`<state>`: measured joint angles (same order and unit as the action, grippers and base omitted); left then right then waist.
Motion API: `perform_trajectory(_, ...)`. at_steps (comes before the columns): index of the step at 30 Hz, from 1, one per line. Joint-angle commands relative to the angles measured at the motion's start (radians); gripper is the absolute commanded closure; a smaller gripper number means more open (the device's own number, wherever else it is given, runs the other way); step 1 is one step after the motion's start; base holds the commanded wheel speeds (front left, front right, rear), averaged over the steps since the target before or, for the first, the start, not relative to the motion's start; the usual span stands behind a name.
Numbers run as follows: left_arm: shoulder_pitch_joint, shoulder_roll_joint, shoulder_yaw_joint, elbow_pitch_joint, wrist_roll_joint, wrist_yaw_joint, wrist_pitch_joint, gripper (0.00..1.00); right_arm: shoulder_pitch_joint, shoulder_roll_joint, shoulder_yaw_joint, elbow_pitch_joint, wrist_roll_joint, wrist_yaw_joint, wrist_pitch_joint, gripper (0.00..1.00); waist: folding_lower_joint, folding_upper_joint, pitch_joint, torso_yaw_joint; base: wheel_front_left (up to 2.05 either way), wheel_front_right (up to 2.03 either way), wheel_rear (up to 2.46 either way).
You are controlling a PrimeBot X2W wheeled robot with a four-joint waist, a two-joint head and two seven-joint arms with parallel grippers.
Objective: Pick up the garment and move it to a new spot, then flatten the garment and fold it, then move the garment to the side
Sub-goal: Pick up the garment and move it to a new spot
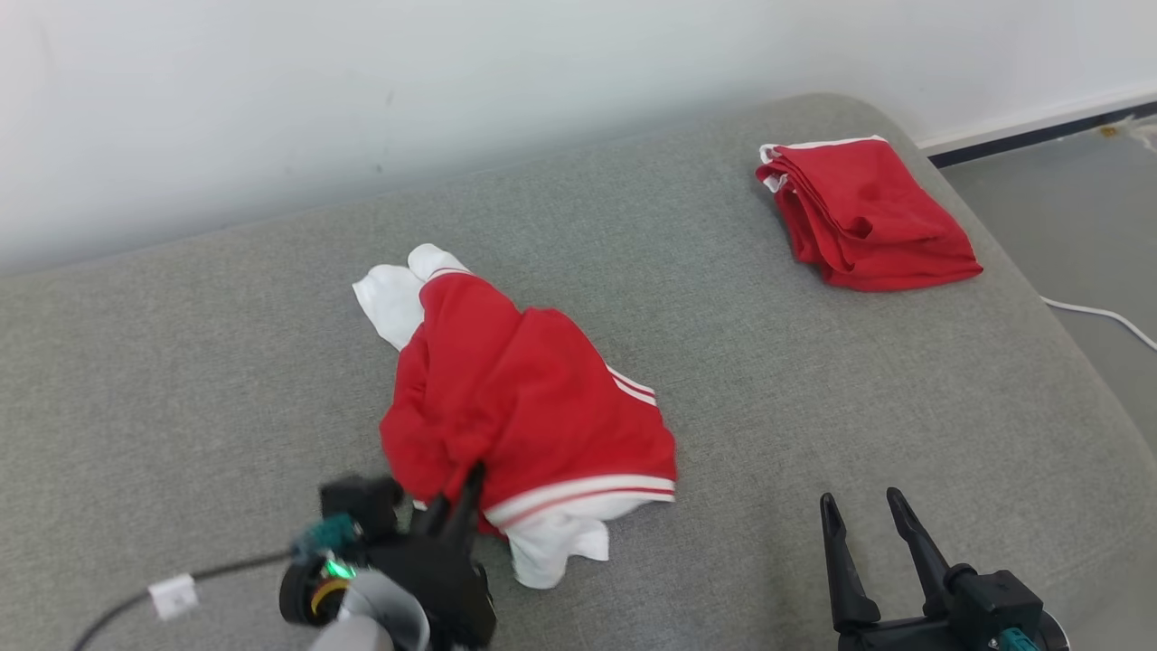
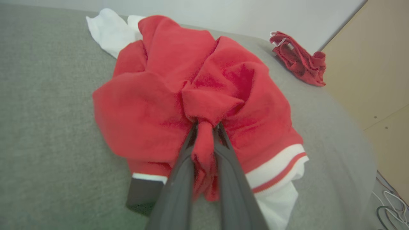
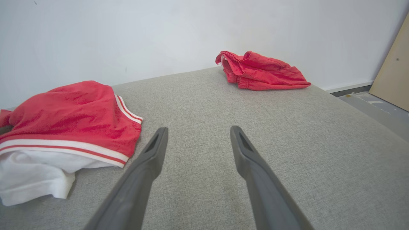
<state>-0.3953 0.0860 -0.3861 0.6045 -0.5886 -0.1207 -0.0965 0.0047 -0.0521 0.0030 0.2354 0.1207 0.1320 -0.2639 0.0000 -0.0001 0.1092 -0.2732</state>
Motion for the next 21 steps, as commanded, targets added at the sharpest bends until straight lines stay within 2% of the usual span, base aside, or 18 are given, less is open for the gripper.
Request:
perform_trajectory(1,0.013,-0.005,-0.022,0.026,0.02,-0.002,-0.026,1.0,0.01,0.003,-0.001,-0.001,0.002,-0.002,0.0,0.0,0.0,0.0001,-0.004,0.007,0.0,0.0,0.0)
perform_trajectory(3,0.015,-0.013,-0.041,0.053,0.011,-0.005,-0.053,1.0,0.013,0.003,-0.004,0.0,-0.001,-0.002,0.0,0.0,0.0,0.0001,-0.01,0.015,0.0,0.0,0.0)
perform_trajectory(4,0.009,-0.016,-0.047,0.057,0.006,-0.007,-0.071,0.96,0.015,0.003,-0.007,0.0,-0.003,-0.002,0.0,0.0,0.0,0.0001,-0.016,0.022,0.0,0.0,0.0)
perform_trajectory(5,0.001,-0.018,-0.054,0.057,0.007,-0.007,-0.088,0.4,0.016,0.003,-0.008,0.0,-0.006,-0.002,0.0,0.0,0.0,0.0001,-0.019,0.027,0.0,0.0,0.0)
perform_trajectory(6,-0.01,-0.019,-0.063,0.051,0.019,-0.008,-0.105,0.01,0.018,0.003,-0.011,0.001,-0.007,-0.002,0.0,0.0,0.0,0.0001,-0.024,0.033,0.0,0.0,0.0)
perform_trajectory(10,-0.033,-0.01,-0.068,0.01,0.057,-0.006,-0.154,0.0,0.027,0.003,-0.016,-0.006,-0.01,-0.002,0.0,0.0,0.0,0.0001,-0.045,0.057,0.0,0.0,0.0)
perform_trajectory(15,-0.015,0.017,-0.033,-0.062,0.098,0.025,-0.168,0.0,0.041,0.003,-0.018,-0.011,-0.013,-0.002,0.0,0.0,0.0,0.0001,-0.069,0.081,0.0,0.0,0.0)
perform_trajectory(21,0.068,0.071,0.091,-0.238,0.175,0.069,-0.168,0.0,0.043,0.003,-0.016,-0.025,-0.005,-0.002,0.0,0.0,0.0,0.0001,-0.084,0.114,0.0,0.0,0.0)
